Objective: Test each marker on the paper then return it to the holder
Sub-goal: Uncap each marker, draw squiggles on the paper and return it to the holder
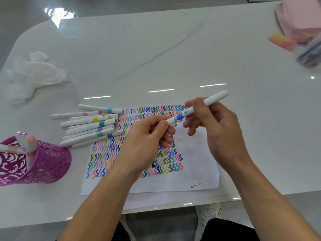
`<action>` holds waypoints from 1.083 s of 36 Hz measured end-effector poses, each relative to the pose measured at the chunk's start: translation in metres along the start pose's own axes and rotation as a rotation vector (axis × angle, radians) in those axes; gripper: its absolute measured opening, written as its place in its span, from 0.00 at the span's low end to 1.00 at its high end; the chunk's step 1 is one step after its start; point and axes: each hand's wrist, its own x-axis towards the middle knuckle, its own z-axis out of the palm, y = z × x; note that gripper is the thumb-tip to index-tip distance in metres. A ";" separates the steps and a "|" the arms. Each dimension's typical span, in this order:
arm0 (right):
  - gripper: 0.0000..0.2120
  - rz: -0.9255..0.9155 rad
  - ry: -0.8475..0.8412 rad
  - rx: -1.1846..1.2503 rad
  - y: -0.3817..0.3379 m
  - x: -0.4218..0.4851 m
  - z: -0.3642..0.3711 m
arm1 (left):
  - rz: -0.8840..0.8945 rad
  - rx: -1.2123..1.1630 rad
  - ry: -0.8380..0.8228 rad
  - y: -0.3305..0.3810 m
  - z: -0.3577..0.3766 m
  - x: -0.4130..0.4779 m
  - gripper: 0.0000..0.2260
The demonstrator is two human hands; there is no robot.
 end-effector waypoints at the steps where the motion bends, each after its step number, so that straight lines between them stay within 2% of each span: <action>1: 0.16 0.006 0.012 0.004 0.000 0.000 0.000 | 0.000 -0.002 -0.001 0.000 0.000 0.000 0.10; 12: 0.15 0.043 -0.045 0.108 0.006 -0.002 0.003 | 0.069 -0.129 0.041 0.001 -0.001 -0.002 0.08; 25: 0.15 0.093 -0.052 0.245 0.007 -0.005 0.007 | 0.245 -0.039 0.164 0.005 0.006 -0.011 0.09; 34: 0.15 0.108 -0.047 0.322 0.010 -0.008 0.013 | 0.260 -0.022 0.190 0.007 0.008 -0.014 0.10; 39: 0.15 0.118 -0.097 0.274 0.012 -0.007 0.013 | 0.221 -0.010 0.161 0.008 0.000 -0.013 0.07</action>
